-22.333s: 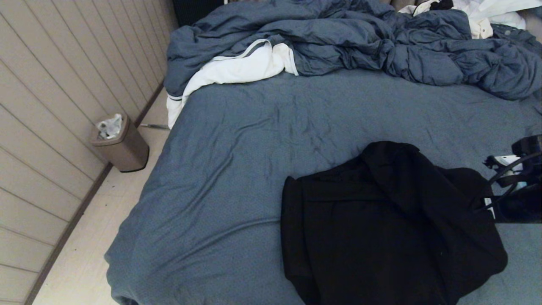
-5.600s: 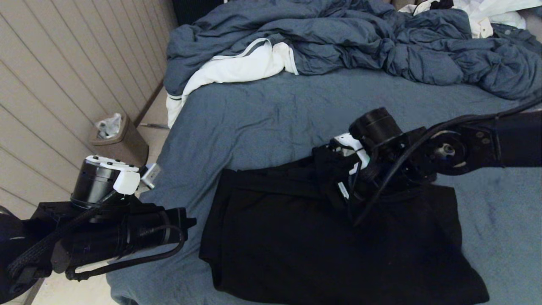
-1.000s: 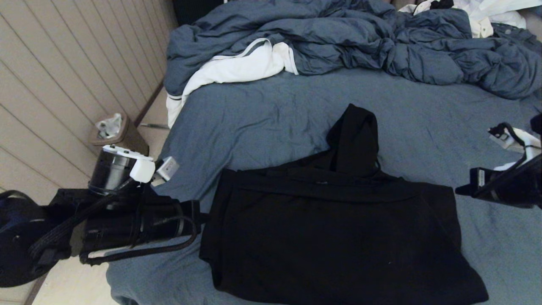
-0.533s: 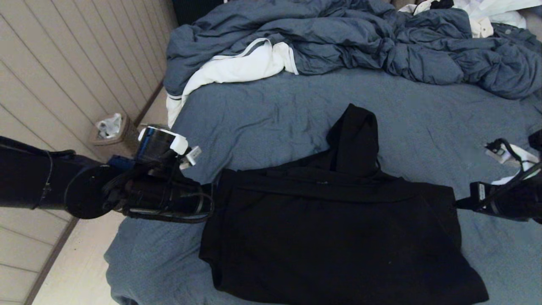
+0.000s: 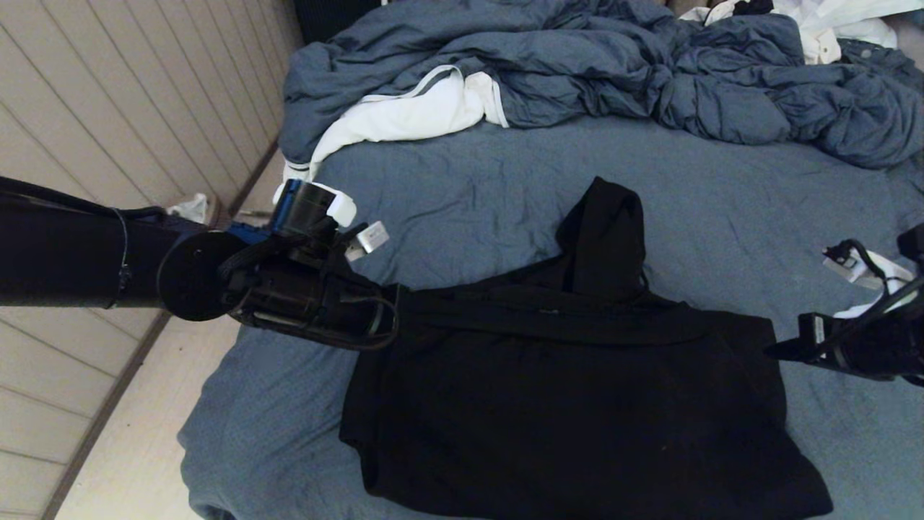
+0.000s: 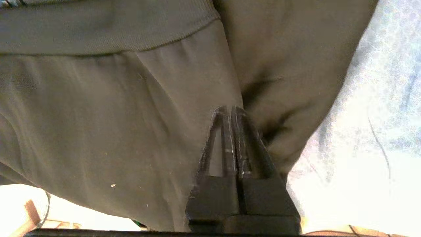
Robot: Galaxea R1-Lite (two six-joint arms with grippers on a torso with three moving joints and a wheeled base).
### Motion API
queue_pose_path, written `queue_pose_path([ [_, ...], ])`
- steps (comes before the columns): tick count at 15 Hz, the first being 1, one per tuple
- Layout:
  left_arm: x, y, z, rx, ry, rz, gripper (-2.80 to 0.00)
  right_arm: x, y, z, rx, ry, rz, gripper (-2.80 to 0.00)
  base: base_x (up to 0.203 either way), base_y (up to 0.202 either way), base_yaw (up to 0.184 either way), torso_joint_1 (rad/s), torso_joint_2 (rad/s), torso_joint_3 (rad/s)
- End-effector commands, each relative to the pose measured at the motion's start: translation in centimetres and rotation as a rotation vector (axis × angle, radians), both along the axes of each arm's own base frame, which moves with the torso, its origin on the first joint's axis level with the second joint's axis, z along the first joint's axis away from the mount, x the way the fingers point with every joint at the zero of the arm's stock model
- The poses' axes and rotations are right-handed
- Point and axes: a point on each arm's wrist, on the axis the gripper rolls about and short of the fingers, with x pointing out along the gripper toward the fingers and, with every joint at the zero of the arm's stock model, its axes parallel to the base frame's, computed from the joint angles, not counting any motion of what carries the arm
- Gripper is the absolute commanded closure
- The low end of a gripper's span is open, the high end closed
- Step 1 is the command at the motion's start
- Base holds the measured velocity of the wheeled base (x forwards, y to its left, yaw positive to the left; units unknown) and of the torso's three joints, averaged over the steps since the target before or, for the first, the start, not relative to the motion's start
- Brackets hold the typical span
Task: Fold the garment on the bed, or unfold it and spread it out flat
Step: Unfold the black sweatshirt
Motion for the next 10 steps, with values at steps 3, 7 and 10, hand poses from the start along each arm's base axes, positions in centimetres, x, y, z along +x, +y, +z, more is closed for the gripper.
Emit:
queue_pose_path([
  [3, 1.0, -0.8, -1.4, 0.016, 0.015, -0.007, -2.80, 0.1, 0.0, -0.3, 0.003, 0.010, 0.006, -2.80, 0.000, 0.000, 0.000, 0.000, 0.00, 0.000],
  [7, 2.8, 0.5, -2.8, 0.033, 0.023, 0.043, -2.80, -0.1, 0.1, -0.4, -0.003, 0.011, 0.011, -2.80, 0.000, 0.000, 0.000, 0.000, 0.00, 0.000],
  [10, 4.2, 1.3, -3.9, 0.050, -0.003, 0.054, -2.80, 0.1, 0.0, -1.1, 0.004, 0.035, 0.015, -2.80, 0.000, 0.000, 0.000, 0.000, 0.00, 0.000],
])
